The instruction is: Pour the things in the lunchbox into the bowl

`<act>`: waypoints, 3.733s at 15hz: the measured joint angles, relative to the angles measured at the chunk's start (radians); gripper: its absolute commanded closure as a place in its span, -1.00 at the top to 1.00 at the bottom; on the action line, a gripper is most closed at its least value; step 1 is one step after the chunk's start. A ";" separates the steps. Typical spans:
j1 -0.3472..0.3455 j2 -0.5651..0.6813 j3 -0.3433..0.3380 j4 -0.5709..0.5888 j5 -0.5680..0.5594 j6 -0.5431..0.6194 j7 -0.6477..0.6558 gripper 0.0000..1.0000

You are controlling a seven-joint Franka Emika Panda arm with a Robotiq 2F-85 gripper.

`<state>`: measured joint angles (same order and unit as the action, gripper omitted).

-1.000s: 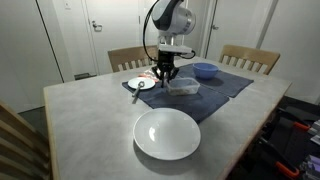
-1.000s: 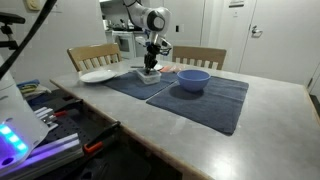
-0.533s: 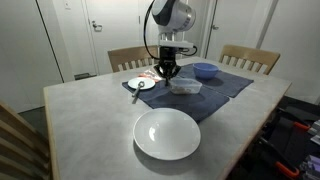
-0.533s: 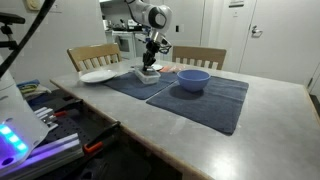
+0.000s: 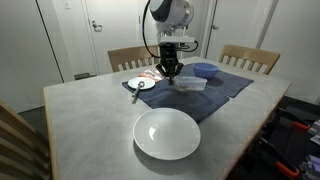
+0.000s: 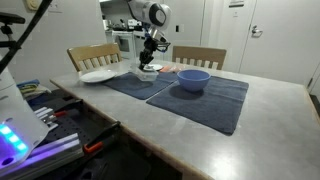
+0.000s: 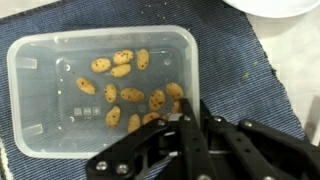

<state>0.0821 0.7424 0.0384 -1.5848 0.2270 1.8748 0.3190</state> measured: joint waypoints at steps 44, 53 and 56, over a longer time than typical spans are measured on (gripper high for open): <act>-0.100 -0.177 -0.023 0.048 -0.153 -0.111 -0.487 -0.96; -0.190 -0.251 -0.021 0.048 -0.082 -0.194 -0.650 -0.82; -0.189 -0.252 -0.019 0.047 -0.081 -0.195 -0.650 -0.82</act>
<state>-0.1073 0.4906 0.0193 -1.5382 0.1455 1.6800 -0.3309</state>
